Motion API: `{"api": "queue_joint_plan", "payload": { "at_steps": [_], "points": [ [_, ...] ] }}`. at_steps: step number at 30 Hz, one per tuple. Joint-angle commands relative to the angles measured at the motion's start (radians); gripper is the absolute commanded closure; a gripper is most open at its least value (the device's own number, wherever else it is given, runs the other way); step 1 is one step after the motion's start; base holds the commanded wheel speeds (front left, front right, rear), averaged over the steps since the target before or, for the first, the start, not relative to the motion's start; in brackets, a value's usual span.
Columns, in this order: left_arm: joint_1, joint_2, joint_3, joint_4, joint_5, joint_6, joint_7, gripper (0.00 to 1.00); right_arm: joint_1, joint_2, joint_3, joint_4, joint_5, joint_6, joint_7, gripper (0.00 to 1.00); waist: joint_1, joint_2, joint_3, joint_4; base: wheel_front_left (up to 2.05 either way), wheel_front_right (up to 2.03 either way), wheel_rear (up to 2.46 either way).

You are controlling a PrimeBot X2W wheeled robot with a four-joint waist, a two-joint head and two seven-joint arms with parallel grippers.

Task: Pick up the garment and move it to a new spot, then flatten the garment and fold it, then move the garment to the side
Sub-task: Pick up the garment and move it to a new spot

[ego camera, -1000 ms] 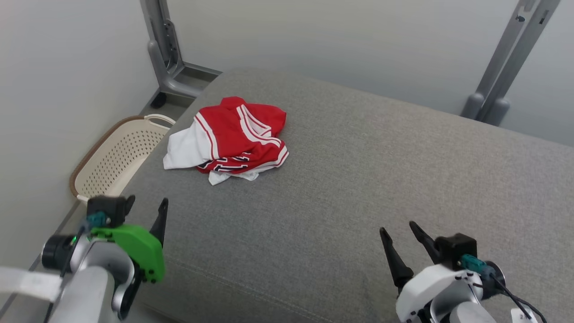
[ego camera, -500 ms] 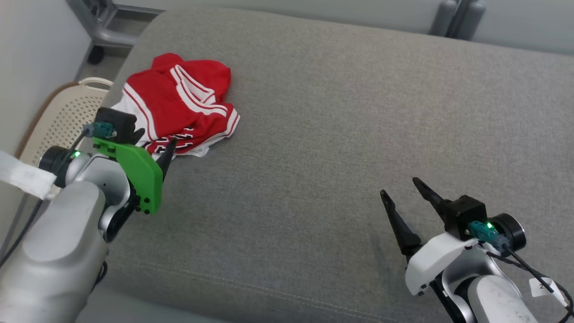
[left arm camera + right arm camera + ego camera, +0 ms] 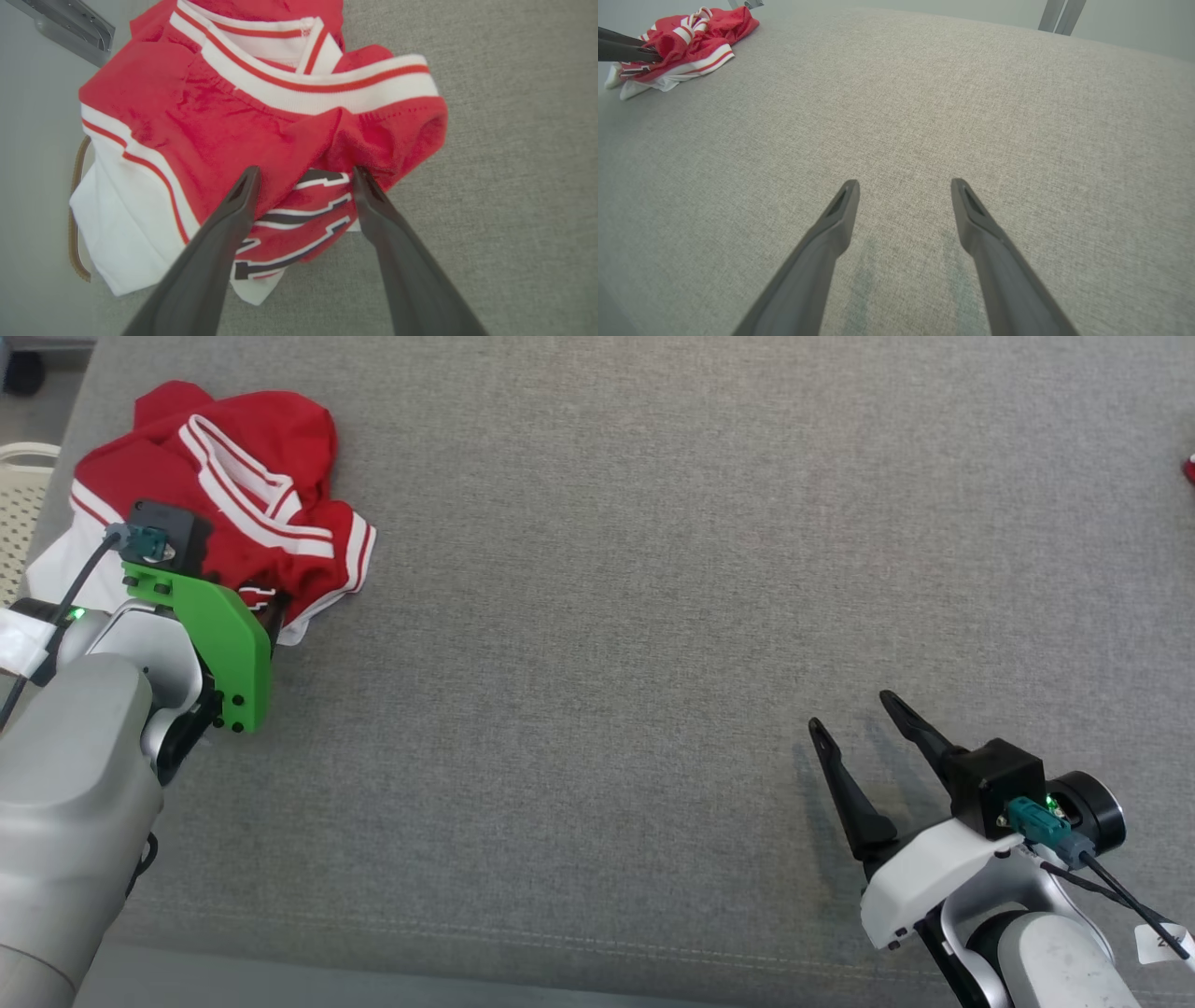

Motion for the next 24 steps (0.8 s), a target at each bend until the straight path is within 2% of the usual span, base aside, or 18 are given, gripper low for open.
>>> {"api": "queue_joint_plan", "payload": {
  "at_steps": [1,2,3,14,18,24],
  "points": [
    [-0.018,-0.001,-0.001,0.013,-0.006,-0.001,-0.005,0.00,-0.001,0.000,-0.001,-0.004,0.000,-0.001,-0.004,0.00,-0.0002,0.0000,0.032,-0.033,0.00,0.00,0.00],
    [-0.026,-0.006,-0.002,0.031,-0.002,0.000,-0.012,0.10,-0.004,0.002,-0.002,-0.001,0.002,-0.001,-0.006,0.00,-0.0002,0.0000,0.032,-0.036,0.00,0.00,0.00],
    [-0.031,-0.012,-0.001,0.051,-0.002,0.001,-0.021,1.00,-0.008,0.005,-0.002,0.003,0.003,-0.001,-0.008,0.00,-0.0002,0.0000,0.031,-0.038,0.00,0.00,0.00],
    [-0.060,-0.056,0.001,0.156,0.005,0.007,-0.151,1.00,-0.023,0.035,0.023,0.087,0.026,-0.001,-0.056,0.00,-0.0002,0.0000,-0.084,-0.067,0.00,0.00,0.00],
    [-0.092,-0.059,-0.011,0.148,0.018,0.004,-0.185,1.00,-0.016,0.051,0.032,0.131,0.042,-0.001,-0.083,0.00,-0.0002,0.0000,-0.154,-0.088,0.00,0.00,0.00],
    [-0.153,-0.071,-0.018,0.096,0.035,0.005,-0.243,1.00,0.004,0.069,0.049,0.201,0.066,-0.001,-0.118,0.00,-0.0002,0.0000,-0.259,-0.158,0.00,0.00,0.00]
  ]
}}
